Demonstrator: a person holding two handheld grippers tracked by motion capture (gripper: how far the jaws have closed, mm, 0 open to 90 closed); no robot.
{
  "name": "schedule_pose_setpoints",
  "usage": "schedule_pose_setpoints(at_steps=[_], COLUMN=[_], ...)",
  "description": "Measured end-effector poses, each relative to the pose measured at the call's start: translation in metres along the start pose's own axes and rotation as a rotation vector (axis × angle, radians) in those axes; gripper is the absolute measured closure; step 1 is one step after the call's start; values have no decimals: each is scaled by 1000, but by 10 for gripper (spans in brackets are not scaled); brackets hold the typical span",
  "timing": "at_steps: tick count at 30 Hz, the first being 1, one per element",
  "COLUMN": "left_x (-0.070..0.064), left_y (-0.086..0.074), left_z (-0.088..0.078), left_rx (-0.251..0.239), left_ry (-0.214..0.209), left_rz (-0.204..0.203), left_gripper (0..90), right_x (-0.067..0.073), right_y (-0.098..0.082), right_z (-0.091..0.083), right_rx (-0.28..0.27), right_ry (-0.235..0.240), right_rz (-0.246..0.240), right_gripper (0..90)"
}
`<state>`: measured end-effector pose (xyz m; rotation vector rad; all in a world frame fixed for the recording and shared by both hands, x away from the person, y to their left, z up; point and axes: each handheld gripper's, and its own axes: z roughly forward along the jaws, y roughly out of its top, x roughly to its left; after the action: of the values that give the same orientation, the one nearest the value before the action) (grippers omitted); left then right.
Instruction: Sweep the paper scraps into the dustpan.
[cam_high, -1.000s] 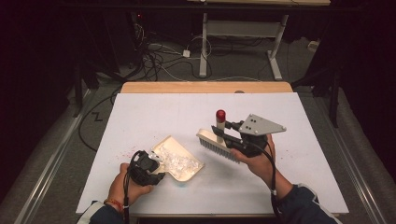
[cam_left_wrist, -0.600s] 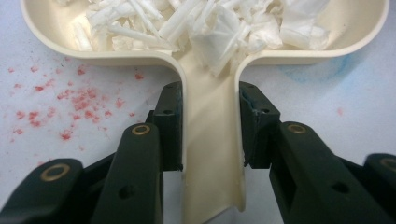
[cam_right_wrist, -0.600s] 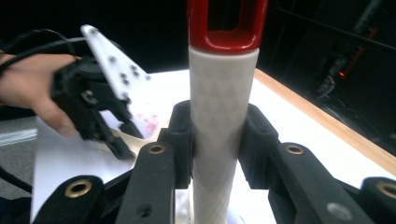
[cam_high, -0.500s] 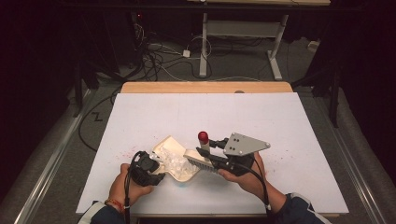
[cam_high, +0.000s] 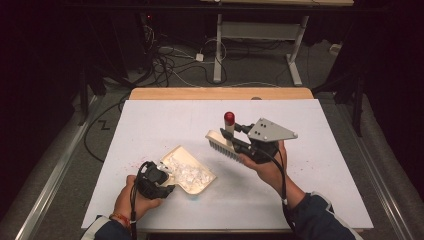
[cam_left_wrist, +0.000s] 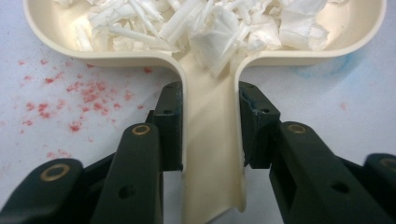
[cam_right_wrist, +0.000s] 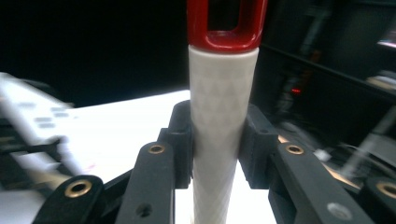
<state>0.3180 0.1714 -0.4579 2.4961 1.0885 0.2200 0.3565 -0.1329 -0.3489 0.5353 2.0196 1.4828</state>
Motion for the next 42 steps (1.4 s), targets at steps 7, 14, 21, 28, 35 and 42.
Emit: schedule_pose_setpoints(at_steps=[7, 14, 21, 28, 35, 42], left_x=[1, 2, 2, 2, 2, 1], left_y=[1, 2, 2, 2, 2, 3], left_z=[1, 3, 3, 3, 3, 3], left_rx=[1, 5, 4, 6, 9, 10], left_ry=[2, 3, 2, 8, 3, 14], left_rz=[-2, 2, 3, 6, 5, 5], left_gripper=[635, 635, 635, 635, 634, 634], right_x=[-17, 15, 48, 44, 31, 27], right_y=[-22, -23, -13, 3, 11, -7], right_z=[38, 57, 58, 36, 4, -8], right_rx=[45, 50, 34, -28, -75, 8], right_ry=[-98, -5, 139, 165, 143, 104], right_rz=[42, 18, -10, 7, 51, 12], right_gripper=[703, 703, 703, 703, 703, 703])
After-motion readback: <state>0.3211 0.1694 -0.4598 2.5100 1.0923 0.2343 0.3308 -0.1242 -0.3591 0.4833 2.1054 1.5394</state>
